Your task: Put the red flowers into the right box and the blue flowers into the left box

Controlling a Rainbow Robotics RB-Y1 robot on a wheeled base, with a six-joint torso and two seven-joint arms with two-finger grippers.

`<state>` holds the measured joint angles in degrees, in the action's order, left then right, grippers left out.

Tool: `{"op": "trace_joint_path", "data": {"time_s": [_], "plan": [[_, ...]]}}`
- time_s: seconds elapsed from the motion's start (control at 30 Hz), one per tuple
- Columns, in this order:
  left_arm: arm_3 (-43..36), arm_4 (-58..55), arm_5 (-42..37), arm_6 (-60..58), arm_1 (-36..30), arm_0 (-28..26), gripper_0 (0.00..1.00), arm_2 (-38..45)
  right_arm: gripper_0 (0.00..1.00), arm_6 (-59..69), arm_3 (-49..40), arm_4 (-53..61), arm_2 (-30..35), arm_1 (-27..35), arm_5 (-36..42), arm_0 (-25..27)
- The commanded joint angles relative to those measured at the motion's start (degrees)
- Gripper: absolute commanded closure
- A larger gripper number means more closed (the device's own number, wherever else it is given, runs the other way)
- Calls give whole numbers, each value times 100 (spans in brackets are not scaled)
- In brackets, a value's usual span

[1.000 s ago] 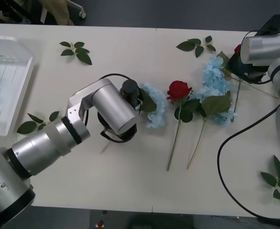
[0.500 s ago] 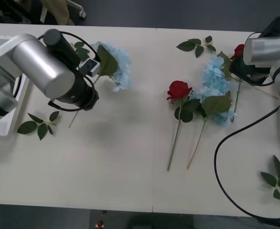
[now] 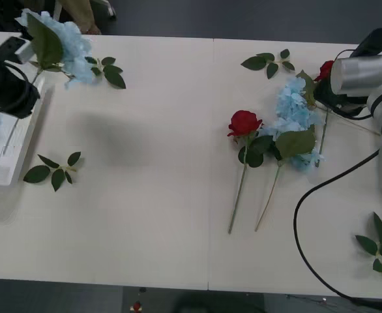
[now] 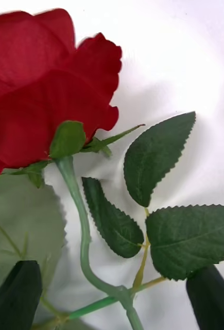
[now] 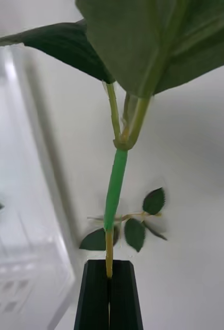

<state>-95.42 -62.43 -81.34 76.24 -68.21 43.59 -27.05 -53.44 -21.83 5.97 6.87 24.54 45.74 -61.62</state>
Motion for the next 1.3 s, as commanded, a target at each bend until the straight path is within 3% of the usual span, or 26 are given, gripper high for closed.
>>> {"op": "trace_joint_path", "data": {"time_s": [0.03,0.13,0.3,0.6,1.0,1.07,1.13,1.17,1.23,1.3], "plan": [[744,-85,-58,937,-307,123,100,235,30,-27,39,-61,52,86,-48,-193],[1245,-50,-58,1420,-404,123,100,288,44,-44,83,-70,52,86,-48,-193],[1992,-6,-58,2009,-466,123,100,297,55,-62,127,-70,52,77,-48,-193],[3275,486,294,2765,-466,123,100,288,98,-79,171,-61,69,86,-48,-193],[3618,768,944,2861,-184,-607,99,288,100,-114,162,-35,104,165,22,-193],[3618,812,944,2861,-149,-615,87,288,100,-150,92,-8,113,209,145,-219],[3618,899,953,2861,-105,-607,53,288,100,-202,-154,36,113,271,435,-210],[3618,926,953,2861,-79,-607,44,288,100,-211,-251,53,113,306,567,-210],[3618,943,988,2861,-53,-598,32,288,100,-264,-462,211,104,394,857,-219],[3609,935,1041,2861,-17,-598,26,288,100,-290,-655,370,87,482,1112,-210]]}}
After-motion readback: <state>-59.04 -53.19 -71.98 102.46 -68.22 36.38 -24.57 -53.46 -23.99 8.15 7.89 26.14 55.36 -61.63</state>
